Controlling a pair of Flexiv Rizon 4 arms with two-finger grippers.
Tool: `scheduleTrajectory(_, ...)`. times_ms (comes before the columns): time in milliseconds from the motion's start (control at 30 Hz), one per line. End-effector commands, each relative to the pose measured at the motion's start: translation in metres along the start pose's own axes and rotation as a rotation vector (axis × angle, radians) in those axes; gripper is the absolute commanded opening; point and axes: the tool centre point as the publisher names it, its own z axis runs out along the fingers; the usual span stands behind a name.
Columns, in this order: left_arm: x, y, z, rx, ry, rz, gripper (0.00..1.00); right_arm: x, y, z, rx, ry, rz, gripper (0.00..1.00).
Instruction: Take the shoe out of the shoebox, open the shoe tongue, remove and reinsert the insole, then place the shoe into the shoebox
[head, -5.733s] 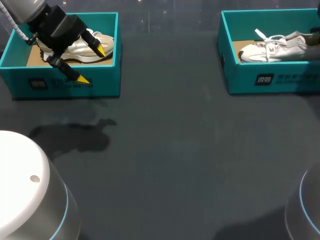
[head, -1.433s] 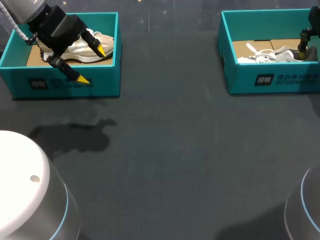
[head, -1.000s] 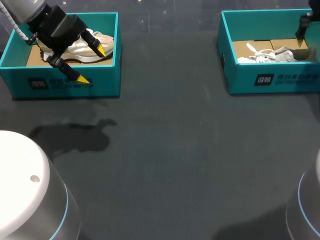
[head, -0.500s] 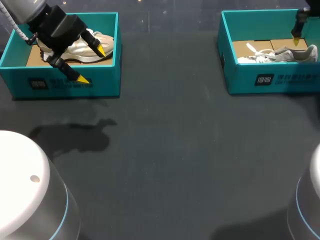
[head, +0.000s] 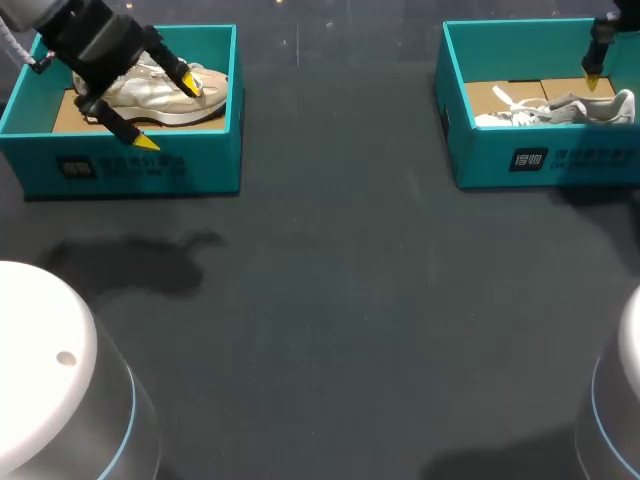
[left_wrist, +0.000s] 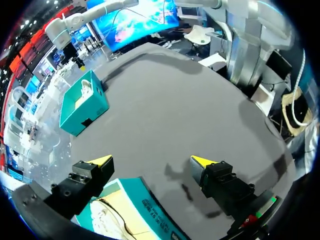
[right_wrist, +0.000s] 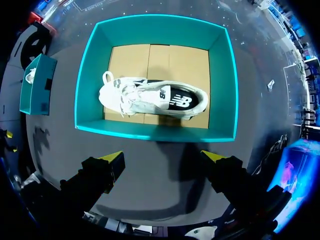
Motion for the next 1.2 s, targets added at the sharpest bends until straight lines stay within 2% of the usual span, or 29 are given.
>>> scheduleTrajectory(33,-0.025,0.037,-0.039,0.035,0.097,0.125,1.00,0.000,-0.001,0.000,-0.003,-0.001,0.001,1.00)
scheduleTrajectory(133,-0.039,0.062,-0.056,0.019,0.148,0.210,1.00,0.000,-0.001,0.000,-0.003,-0.001,0.001,1.00)
scheduleTrajectory(367,-0.065,0.115,-0.089,-0.108,0.208,0.400,1.00,0.000,-0.001,0.000,-0.003,-0.001,0.001,1.00)
scheduleTrajectory(500,-0.078,0.146,-0.101,-0.178,0.238,0.491,1.00,0.000,-0.001,0.000,-0.003,-0.001,0.001,1.00)
scheduleTrajectory(767,-0.106,0.210,-0.106,-0.260,0.277,0.524,1.00,0.000,-0.001,0.000,-0.003,-0.001,0.001,1.00)
scheduleTrajectory(1033,-0.129,0.264,-0.109,-0.316,0.290,0.567,1.00,0.000,-0.001,0.000,-0.003,-0.001,0.001,1.00)
scheduleTrajectory(1200,-0.137,0.295,-0.107,-0.315,0.287,0.628,1.00,0.000,-0.001,0.000,-0.003,-0.001,0.001,1.00)
